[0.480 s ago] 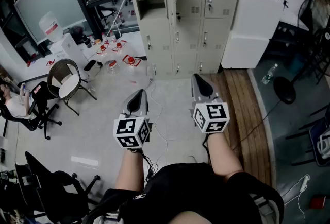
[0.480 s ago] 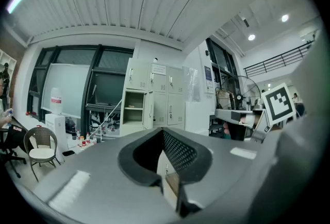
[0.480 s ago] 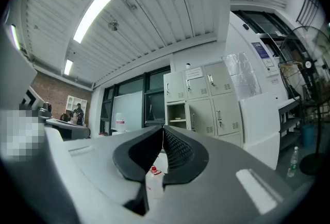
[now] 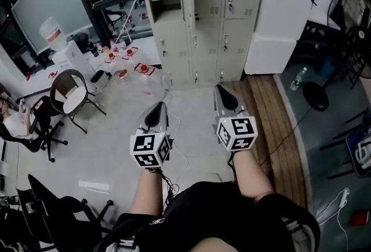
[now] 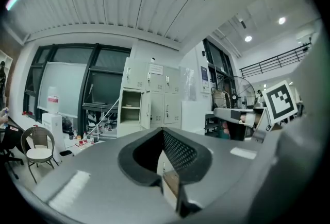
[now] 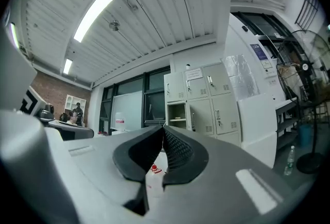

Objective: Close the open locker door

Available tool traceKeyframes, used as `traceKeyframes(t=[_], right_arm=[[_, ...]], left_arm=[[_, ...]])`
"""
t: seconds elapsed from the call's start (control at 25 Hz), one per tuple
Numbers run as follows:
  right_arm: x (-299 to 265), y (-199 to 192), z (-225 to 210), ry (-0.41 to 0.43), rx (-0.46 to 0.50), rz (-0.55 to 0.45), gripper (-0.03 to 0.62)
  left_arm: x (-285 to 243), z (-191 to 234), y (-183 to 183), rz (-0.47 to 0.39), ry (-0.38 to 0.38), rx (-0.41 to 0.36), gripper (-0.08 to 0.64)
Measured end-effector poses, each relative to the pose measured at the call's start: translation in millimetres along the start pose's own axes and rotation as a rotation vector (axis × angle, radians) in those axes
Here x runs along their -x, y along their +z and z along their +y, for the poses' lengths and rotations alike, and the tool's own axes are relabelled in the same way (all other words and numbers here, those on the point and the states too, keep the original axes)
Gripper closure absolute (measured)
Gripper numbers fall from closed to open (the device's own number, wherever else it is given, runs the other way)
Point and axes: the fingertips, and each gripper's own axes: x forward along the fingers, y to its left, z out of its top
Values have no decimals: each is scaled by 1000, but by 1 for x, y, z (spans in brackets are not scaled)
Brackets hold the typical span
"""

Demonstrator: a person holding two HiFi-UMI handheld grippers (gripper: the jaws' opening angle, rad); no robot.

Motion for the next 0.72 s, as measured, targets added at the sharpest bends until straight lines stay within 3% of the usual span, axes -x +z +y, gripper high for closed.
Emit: traceKeyframes(t=[0.32, 0.72], right_arm=[[0, -9, 16, -8, -3, 20, 580], [-39, -7, 19, -15, 4, -25, 580]], left_arm=[[6, 17, 1, -16, -9, 4, 560], [-9, 52, 5, -44, 11, -12, 560]])
